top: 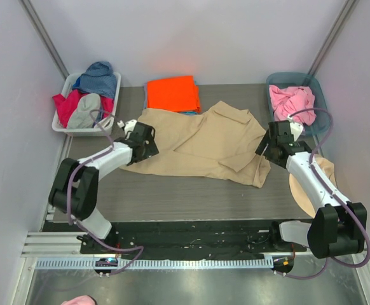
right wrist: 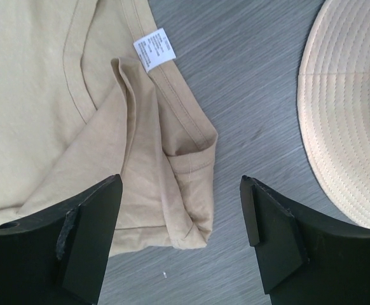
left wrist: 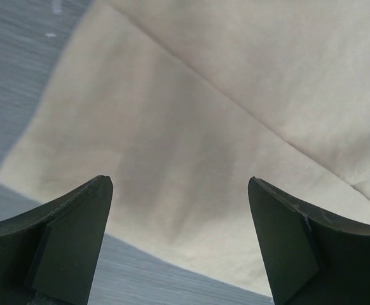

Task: Fold and stack the t-shirts
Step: Fold the tshirt

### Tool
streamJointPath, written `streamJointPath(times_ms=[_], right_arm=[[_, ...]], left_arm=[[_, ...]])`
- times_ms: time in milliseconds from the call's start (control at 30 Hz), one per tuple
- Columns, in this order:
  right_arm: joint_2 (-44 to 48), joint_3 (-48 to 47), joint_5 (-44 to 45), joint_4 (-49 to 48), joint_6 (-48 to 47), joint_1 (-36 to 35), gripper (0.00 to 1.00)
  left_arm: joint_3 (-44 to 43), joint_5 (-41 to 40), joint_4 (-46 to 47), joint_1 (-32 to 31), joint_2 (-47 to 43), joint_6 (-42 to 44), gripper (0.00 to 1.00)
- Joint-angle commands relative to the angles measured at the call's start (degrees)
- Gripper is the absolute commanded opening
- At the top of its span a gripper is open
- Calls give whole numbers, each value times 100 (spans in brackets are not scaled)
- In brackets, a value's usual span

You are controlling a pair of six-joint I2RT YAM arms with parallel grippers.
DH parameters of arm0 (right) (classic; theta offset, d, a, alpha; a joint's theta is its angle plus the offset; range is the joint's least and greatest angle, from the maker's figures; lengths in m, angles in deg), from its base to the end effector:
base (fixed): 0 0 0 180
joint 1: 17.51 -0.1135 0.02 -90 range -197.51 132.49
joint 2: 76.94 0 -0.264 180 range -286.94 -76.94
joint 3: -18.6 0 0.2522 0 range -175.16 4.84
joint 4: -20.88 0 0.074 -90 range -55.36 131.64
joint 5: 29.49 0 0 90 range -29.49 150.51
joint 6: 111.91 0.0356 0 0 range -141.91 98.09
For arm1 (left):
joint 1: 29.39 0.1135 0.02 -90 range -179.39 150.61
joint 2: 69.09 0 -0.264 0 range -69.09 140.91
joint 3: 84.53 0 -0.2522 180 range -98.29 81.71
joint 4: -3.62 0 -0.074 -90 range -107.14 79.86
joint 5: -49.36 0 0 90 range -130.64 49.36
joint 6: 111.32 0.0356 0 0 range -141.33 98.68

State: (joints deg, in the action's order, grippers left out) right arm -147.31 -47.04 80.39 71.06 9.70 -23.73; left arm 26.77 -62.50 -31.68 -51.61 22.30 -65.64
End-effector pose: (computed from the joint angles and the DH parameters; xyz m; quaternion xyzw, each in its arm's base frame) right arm 0.2443 0.0144 0.2534 0.2572 0.9048 -0.0594 0.3342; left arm 0.2974 -0.1072 0.1894 -0.2322 0.9163 0.0039 0.3263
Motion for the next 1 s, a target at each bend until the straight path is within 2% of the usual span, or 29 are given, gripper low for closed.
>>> streamJointPath(times_ms=[0, 100, 200, 533, 767, 900, 967], right_arm=[[172, 46, -151, -4, -41, -2, 83], [225, 90, -160, -4, -50, -11, 83], [234, 152, -186, -21, -59, -11, 83], [269, 196, -248, -57, -94, -2, 83], [331, 231, -248, -48, -103, -2, 83], [313, 222, -274, -39, -103, -11, 83], [287, 222, -309, -39, -103, -2, 83]], left_arm=[[-893, -300, 221, -353, 736, 317, 92], [-1491, -546, -174, -441, 1265, 599, 92], [-1739, -635, -324, -450, 1468, 740, 92], [-1784, -582, -641, -319, 1969, 626, 95], [-1687, -29, -729, 234, 2251, 389, 95], [-1450, -11, -720, 472, 2041, 310, 95], [-1319, 165, -641, 621, 1970, 336, 91]])
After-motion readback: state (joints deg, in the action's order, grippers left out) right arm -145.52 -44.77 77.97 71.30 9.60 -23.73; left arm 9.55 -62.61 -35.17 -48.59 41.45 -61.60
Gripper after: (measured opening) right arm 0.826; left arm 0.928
